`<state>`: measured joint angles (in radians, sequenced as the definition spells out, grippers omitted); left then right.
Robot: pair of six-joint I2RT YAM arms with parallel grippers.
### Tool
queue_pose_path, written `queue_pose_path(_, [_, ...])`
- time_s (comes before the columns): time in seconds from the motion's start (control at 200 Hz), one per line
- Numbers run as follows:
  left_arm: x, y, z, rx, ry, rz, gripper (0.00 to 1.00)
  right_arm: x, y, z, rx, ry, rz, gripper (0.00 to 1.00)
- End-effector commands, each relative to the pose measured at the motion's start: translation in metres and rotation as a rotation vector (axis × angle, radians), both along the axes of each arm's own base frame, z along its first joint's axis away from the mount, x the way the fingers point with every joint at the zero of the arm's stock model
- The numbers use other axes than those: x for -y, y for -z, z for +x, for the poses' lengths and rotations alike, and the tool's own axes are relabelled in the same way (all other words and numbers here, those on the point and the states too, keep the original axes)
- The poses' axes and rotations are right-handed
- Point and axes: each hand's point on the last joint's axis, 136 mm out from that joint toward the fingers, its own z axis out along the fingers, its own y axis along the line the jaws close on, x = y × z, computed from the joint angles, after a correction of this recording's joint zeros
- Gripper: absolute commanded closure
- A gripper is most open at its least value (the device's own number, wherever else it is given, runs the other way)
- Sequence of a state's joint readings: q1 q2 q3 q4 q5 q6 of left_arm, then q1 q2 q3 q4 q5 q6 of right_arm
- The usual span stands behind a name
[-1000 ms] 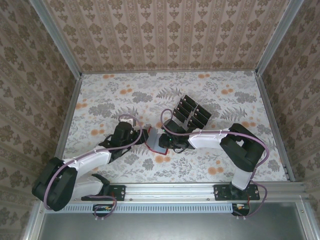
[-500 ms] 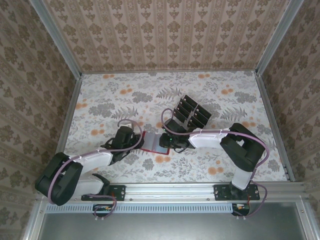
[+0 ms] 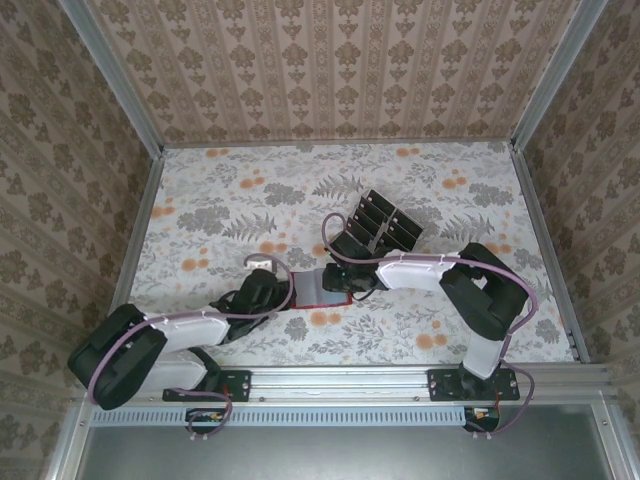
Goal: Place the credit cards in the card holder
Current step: Rotate the card holder at the center of the table.
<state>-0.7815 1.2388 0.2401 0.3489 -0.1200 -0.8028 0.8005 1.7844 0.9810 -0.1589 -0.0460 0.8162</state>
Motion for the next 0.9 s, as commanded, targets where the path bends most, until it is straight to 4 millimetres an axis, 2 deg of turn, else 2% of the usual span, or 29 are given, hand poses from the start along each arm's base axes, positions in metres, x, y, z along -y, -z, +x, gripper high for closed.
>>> queue_pose_path(0.0, [-0.003, 0.009, -0.016, -0.056, 0.011, 0.008, 0.62, 0.02, 0.014, -0.012, -0.051, -0.008, -0.096, 0.7])
queue_pose_path(0.27, [-0.023, -0.024, -0.007, 0.027, -0.034, 0.038, 0.42, 0.02, -0.027, -0.014, 0.013, 0.009, -0.016, 0.7])
queue_pose_path(0.38, [-0.023, -0.037, -0.006, 0.055, -0.023, 0.021, 0.35, 0.023, -0.035, -0.014, 0.037, 0.012, -0.014, 0.7])
queue_pose_path(0.495, [-0.011, -0.046, -0.005, 0.064, 0.026, -0.008, 0.31, 0.026, -0.027, -0.013, 0.032, 0.008, -0.039, 0.7])
queue_pose_path(0.675, [0.014, -0.047, -0.004, 0.054, 0.117, -0.017, 0.28, 0.031, -0.002, -0.014, 0.013, 0.016, -0.066, 0.7])
queue_pose_path(0.895, [0.043, -0.043, -0.003, 0.047, 0.26, 0.111, 0.25, 0.042, 0.019, -0.024, -0.021, 0.035, -0.091, 0.71])
